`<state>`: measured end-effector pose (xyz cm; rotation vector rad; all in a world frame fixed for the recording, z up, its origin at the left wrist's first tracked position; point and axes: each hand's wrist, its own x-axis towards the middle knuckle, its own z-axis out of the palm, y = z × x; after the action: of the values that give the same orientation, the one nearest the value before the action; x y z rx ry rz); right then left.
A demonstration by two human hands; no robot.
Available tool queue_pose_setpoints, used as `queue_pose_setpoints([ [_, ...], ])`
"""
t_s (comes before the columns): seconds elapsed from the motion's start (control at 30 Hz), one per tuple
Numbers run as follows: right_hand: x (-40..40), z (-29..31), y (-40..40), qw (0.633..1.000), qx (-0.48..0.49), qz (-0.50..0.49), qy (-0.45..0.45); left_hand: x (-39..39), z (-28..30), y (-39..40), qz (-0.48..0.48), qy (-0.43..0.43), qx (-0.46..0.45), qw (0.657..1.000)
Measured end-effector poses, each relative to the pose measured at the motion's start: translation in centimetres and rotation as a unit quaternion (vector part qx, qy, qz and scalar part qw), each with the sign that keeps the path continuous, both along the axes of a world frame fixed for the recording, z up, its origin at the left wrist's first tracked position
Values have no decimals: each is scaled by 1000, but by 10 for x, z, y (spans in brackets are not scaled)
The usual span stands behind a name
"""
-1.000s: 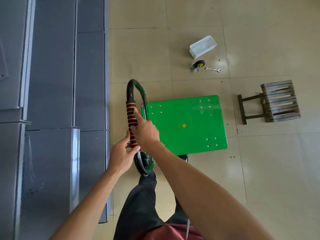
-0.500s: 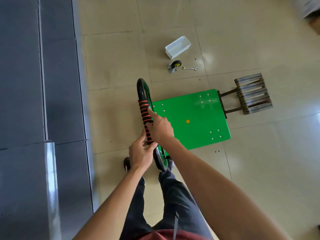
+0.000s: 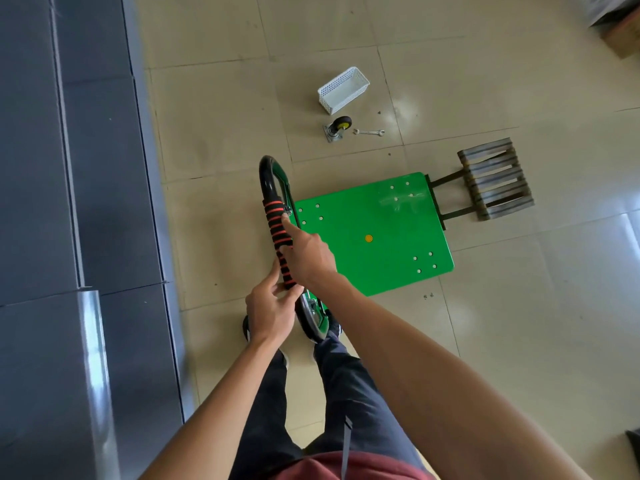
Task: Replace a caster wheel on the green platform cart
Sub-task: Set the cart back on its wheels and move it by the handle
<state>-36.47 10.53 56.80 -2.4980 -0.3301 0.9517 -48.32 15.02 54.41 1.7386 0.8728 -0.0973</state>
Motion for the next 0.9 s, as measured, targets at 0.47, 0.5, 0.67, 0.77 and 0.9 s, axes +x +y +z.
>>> queue_pose_setpoints([
  [0.47, -65, -4, 101, 995, 18, 98, 7, -82, 5, 96, 22, 58, 64, 996],
  [0.5, -68, -5, 107, 994, 20, 104, 7, -86, 4, 103, 22, 62, 66, 996],
  [0.67, -82, -3, 136, 991, 27, 129, -4, -108, 0, 137, 2, 98, 103, 990],
  [0.77, -88, -3, 149, 989, 27, 143, -8, -123, -11, 156, -17, 114, 123, 986],
  [0.9, -86, -3, 154, 983, 23, 183, 3, -129, -10, 165, -8, 119, 130, 984],
])
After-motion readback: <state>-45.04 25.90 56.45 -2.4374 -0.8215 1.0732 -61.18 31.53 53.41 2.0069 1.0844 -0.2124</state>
